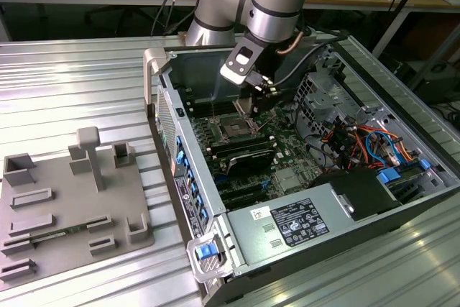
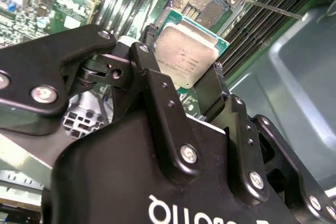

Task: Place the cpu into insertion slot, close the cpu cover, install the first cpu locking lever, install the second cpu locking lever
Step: 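Place the cpu into insertion slot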

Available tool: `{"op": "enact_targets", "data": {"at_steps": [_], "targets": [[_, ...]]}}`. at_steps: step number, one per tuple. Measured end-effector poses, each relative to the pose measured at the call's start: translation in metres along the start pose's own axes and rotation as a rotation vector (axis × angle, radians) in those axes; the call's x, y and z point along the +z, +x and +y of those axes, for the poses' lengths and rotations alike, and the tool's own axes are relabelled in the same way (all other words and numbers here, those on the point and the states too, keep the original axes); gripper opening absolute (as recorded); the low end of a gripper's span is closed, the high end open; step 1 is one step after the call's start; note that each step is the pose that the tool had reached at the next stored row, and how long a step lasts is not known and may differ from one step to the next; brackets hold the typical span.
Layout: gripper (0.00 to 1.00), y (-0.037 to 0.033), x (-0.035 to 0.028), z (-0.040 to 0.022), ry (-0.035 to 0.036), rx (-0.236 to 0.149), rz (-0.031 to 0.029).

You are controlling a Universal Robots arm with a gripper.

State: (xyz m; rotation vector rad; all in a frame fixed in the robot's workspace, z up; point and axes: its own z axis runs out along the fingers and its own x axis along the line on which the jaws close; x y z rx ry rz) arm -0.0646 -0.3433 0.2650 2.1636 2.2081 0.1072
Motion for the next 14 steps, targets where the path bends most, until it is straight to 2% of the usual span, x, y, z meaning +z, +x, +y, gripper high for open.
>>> {"op": "enact_targets", "data": {"at_steps": [2, 5, 14], "targets": [[0.55, 0.0034, 0.0065, -0.0015, 0.0, -0.004, 0.0004], [0.55, 0.0041, 0.0178, -0.0039, 0.0001, -0.017, 0.0015], [0.55, 0.0046, 0.0361, -0.0112, 0.0002, -0.017, 0.0015]]}}
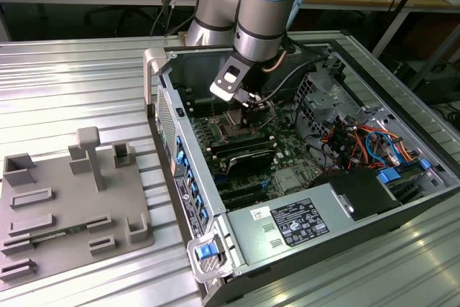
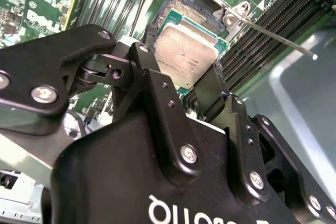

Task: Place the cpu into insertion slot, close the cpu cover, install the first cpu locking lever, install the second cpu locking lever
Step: 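Place the cpu into insertion slot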

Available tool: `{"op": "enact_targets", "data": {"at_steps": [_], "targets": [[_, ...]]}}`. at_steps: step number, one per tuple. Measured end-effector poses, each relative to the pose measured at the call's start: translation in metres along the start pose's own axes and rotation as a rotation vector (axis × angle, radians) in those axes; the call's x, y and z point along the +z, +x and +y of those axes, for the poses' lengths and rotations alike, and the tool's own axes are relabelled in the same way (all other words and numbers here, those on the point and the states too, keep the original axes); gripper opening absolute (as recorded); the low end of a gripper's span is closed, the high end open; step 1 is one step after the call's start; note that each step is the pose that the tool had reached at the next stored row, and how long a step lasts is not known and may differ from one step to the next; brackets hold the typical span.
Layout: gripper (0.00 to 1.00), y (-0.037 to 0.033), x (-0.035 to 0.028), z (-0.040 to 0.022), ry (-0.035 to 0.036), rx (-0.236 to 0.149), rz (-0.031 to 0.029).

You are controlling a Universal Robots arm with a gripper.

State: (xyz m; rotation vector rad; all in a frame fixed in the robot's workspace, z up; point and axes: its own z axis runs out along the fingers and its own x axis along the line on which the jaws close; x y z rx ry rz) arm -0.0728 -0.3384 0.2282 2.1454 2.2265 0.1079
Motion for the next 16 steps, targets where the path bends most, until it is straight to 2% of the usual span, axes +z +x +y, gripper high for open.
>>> {"op": "enact_targets", "data": {"at_steps": [3, 6, 10, 13, 16], "targets": [[0.55, 0.0036, 0.0064, -0.0004, 0.0037, 0.007, -0.0005], [0.55, 0.0044, 0.0124, -0.0007, 0.0089, 0.017, -0.0012], [0.55, 0.004, 0.0246, -0.0004, 0.0146, 0.025, -0.0016], [0.55, 0.004, 0.0261, 0.0001, 0.0181, 0.028, -0.0021], [0.55, 0.0039, 0.0265, 0.0006, 0.018, 0.028, -0.0017]]}}
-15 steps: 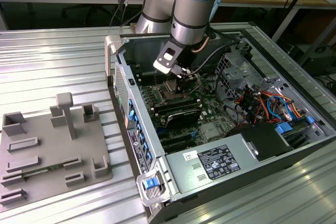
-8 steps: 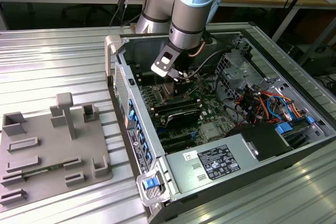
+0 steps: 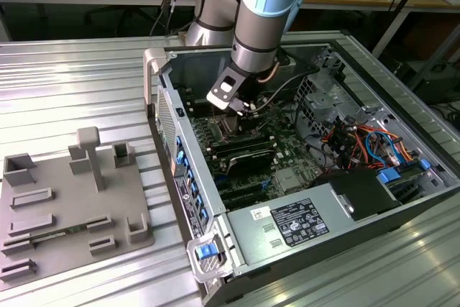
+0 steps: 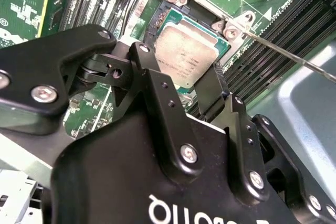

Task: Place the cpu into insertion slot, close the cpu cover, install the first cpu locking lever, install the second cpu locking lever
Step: 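Place the cpu into insertion slot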

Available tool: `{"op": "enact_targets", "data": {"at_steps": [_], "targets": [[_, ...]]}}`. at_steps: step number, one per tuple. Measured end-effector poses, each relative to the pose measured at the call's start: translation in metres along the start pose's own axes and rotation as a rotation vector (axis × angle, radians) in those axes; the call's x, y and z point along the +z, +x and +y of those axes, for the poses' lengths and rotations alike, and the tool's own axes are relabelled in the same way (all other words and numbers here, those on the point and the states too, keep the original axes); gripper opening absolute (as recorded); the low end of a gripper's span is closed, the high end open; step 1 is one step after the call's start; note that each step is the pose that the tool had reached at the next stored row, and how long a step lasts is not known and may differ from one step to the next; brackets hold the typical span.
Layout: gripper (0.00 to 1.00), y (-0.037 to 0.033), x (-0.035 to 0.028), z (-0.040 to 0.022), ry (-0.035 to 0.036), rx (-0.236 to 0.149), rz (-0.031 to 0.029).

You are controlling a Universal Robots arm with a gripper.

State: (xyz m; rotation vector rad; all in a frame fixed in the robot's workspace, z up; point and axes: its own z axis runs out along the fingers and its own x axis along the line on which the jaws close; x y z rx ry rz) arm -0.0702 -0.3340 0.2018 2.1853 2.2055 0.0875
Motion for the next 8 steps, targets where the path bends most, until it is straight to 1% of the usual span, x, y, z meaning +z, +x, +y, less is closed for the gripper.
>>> {"op": "enact_targets", "data": {"at_steps": [8], "targets": [[0.55, -0.0025, 0.0012, 0.0, 0.0002, 0.001, 0.0]]}}
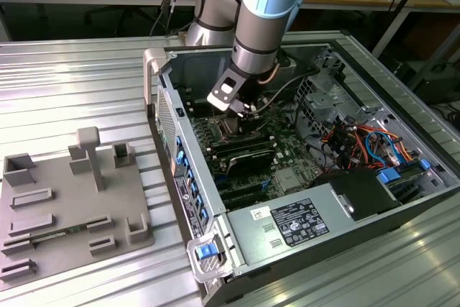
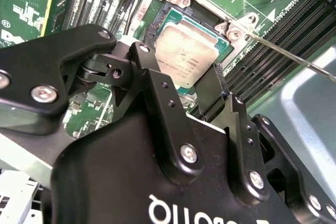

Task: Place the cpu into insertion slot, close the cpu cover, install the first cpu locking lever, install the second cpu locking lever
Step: 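Place the cpu into insertion slot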

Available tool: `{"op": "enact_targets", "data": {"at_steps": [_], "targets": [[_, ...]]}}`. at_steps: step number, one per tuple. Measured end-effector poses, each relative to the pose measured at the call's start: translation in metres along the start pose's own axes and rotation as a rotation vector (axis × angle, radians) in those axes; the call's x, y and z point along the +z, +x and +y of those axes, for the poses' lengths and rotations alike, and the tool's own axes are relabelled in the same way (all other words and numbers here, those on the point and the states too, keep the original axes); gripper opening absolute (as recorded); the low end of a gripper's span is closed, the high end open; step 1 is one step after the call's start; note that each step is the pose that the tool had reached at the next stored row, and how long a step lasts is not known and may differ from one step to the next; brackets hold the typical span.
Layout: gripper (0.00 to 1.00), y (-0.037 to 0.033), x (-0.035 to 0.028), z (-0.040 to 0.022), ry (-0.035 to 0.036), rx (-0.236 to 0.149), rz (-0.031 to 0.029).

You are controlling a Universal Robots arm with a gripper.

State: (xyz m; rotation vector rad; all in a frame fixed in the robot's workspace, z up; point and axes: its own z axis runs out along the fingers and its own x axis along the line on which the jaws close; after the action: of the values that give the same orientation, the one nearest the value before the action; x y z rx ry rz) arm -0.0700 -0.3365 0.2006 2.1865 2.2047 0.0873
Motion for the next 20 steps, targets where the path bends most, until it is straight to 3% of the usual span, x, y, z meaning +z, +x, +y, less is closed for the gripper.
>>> {"op": "enact_targets", "data": {"at_steps": [20], "targets": [[0.55, -0.0004, 0.0063, 0.004, 0.0054, 0.002, -0.0008]]}}
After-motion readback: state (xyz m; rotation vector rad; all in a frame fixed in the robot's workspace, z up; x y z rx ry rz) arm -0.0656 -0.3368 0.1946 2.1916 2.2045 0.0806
